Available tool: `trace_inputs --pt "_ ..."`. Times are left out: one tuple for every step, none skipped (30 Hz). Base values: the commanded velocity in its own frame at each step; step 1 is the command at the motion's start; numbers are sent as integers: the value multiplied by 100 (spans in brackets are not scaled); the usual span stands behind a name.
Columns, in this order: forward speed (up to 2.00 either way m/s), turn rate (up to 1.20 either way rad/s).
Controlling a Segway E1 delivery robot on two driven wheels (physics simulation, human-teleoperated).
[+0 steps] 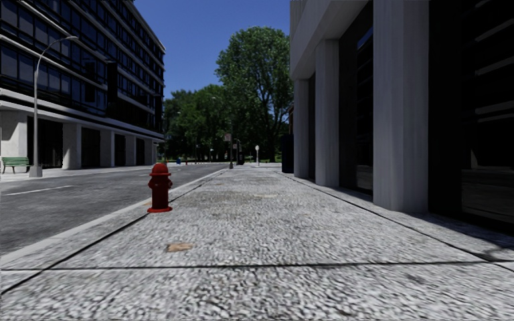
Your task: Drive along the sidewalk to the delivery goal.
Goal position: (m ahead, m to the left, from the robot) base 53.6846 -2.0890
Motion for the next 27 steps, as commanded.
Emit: trace_inputs --pt "200 -45" --pt "200 -45" --pt "200 -45" --pt "200 -45" --pt "200 -45" --pt "200 -45" --pt "200 -45" --pt "200 -45" --pt "200 -45" --pt "200 -36" --pt "200 -36" --pt "200 -13" --pt "200 0" --pt "200 0" --pt "200 0" --pt "200 0" --pt "200 0" --pt "200 0" --pt "200 0" --pt "200 0" --pt "200 0" --pt "200 0" --pt "200 0" --pt "200 0" --pt "200 0" --pt "200 0" --pt "200 0"
